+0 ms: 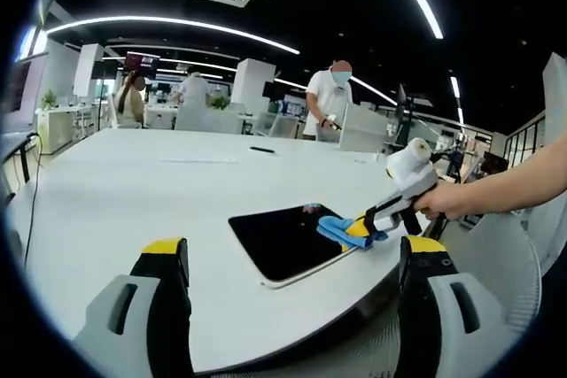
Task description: Wipe the mirror surface with the cleaning cloth until all visible marks leave the cleaned area.
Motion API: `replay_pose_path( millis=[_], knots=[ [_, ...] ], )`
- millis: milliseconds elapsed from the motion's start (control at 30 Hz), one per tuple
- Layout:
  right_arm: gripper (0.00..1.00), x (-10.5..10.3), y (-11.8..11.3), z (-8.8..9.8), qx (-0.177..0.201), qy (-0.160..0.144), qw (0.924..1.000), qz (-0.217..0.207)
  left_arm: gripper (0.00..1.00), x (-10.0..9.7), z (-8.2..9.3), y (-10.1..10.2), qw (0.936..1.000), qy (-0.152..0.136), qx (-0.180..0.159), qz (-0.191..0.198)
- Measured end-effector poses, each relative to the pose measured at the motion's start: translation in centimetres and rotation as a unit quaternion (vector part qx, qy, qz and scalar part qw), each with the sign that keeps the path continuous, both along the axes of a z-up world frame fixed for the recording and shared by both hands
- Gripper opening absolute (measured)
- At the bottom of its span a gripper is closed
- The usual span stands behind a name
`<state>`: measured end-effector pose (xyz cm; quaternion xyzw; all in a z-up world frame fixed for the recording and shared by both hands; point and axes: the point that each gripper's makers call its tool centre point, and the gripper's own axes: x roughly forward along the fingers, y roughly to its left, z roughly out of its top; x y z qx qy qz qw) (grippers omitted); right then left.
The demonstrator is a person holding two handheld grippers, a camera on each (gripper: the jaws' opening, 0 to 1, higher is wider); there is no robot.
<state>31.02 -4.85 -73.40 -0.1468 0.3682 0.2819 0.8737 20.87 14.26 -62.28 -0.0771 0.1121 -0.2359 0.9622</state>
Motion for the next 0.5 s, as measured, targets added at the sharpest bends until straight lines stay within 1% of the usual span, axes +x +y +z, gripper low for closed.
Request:
replay_pose_path(
  millis=[200, 267, 367, 500],
  knots=[
    [0.0, 0.0, 0.2, 0.1, -0.004, -0.005, 0.9999, -0.014, 0.97, 0.0, 0.0, 0.0, 1.0, 0.0, 0.0, -0.001],
    [0.0, -0.2, 0.8, 0.1, -0.004, -0.009, 0.9999, -0.01, 0.97, 0.0, 0.0, 0.0, 1.0, 0.0, 0.0, -0.001],
    [0.0, -0.5, 2.2, 0.1, 0.0, -0.007, 1.0, -0.003, 0.97, 0.0, 0.0, 0.0, 1.0, 0.001, 0.001, -0.001],
    [0.0, -0.6, 3.6, 0.1, -0.001, -0.004, 1.0, 0.005, 0.97, 0.0, -0.1, 0.0, 1.0, 0.001, 0.001, -0.002]
  ],
)
